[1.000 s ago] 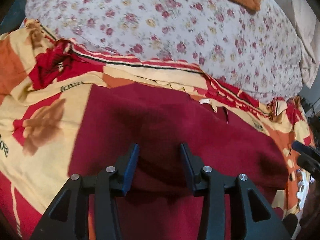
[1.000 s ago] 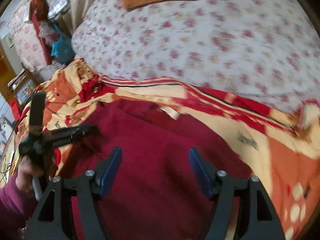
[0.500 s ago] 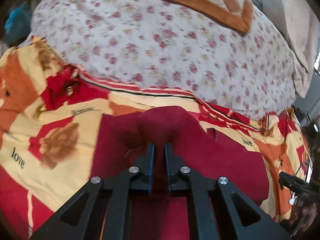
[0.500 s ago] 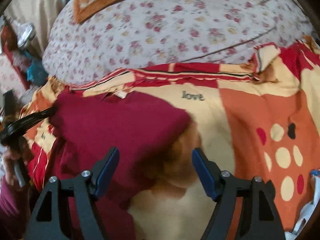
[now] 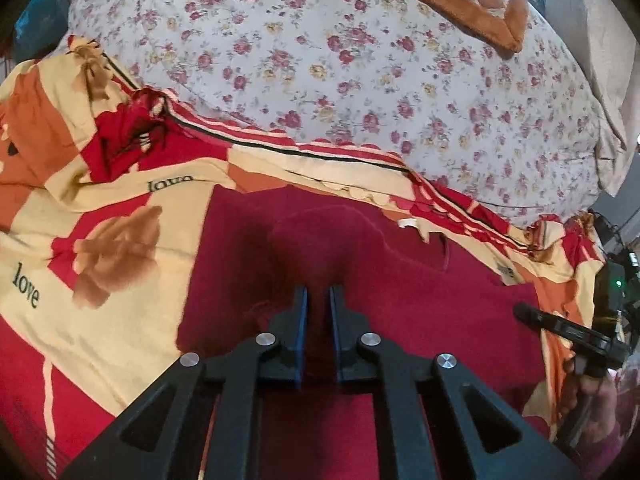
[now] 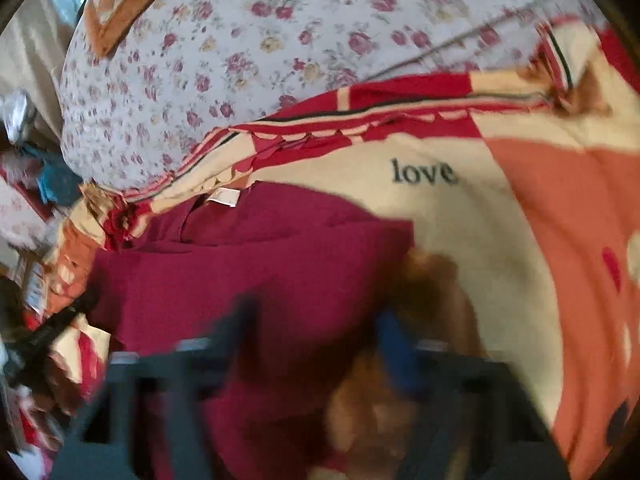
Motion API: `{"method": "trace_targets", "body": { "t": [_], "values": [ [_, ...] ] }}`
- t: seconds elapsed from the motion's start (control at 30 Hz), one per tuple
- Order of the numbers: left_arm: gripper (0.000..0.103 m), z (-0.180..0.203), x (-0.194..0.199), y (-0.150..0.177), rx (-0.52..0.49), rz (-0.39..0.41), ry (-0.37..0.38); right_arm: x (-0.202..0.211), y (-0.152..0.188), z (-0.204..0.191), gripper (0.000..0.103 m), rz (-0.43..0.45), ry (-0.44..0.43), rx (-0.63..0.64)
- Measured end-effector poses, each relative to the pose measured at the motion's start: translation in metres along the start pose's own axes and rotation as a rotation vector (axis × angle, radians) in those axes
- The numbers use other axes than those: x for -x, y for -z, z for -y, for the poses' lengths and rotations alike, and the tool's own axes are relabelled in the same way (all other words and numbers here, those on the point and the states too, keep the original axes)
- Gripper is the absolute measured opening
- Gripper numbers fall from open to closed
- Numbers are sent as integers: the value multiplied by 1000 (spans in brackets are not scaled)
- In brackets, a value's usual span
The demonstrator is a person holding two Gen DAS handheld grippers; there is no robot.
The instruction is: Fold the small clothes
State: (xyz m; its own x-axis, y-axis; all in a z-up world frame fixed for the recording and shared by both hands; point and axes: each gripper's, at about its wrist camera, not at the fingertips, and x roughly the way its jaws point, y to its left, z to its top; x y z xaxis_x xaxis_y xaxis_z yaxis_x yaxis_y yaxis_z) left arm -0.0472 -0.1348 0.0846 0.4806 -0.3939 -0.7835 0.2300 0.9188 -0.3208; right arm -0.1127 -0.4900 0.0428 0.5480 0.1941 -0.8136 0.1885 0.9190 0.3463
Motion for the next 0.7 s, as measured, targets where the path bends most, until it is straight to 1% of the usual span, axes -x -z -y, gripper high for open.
{"method": "trace_targets", "body": {
  "t": [0.07,0.13,0.2,0.23,0.27,0.3,0.33,0.37,0.43,0.53,0.57,0.6,0.63,0.67,0.7],
  "values": [
    [0,4,1,0,-5,-3,32,10,-6,-3,17,57,28,35],
    [0,9,-4,2,-19,-2,30,11,-12,0,15,81,78,58],
    [0,13,-18,7,-40,-42,5,-2,-14,9,15,56,122,41],
    [0,13,-26,10,-39,-67,0,-10,-13,16,16,23,118,17],
    [0,13,-32,13,-36,-88,-6,-13,-12,20,18,9,116,-4],
    [0,12,-33,15,-38,-87,-13,-10,-10,25,31,16,116,-32],
    [0,12,-32,17,-40,-81,-14,-3,-8,29,47,29,115,-58],
    [0,11,-30,17,-41,-74,-12,4,-5,30,51,39,111,-68],
    [0,10,-27,16,-37,-71,-9,22,1,23,51,51,104,-38],
    [0,11,-22,12,-32,-51,-14,38,18,-2,51,44,113,88],
    [0,11,-21,12,-35,-42,-18,37,26,-11,51,16,138,141],
    [0,12,-19,11,-41,-31,-26,34,34,-15,48,-9,172,175],
    [0,13,-17,11,-61,-11,-49,29,43,-16,41,-44,217,211],
    [0,12,-16,10,-78,2,-66,24,51,-16,38,-68,248,236],
    [0,10,-16,10,-92,5,-78,24,57,-15,38,-65,267,253]
  ]
}}
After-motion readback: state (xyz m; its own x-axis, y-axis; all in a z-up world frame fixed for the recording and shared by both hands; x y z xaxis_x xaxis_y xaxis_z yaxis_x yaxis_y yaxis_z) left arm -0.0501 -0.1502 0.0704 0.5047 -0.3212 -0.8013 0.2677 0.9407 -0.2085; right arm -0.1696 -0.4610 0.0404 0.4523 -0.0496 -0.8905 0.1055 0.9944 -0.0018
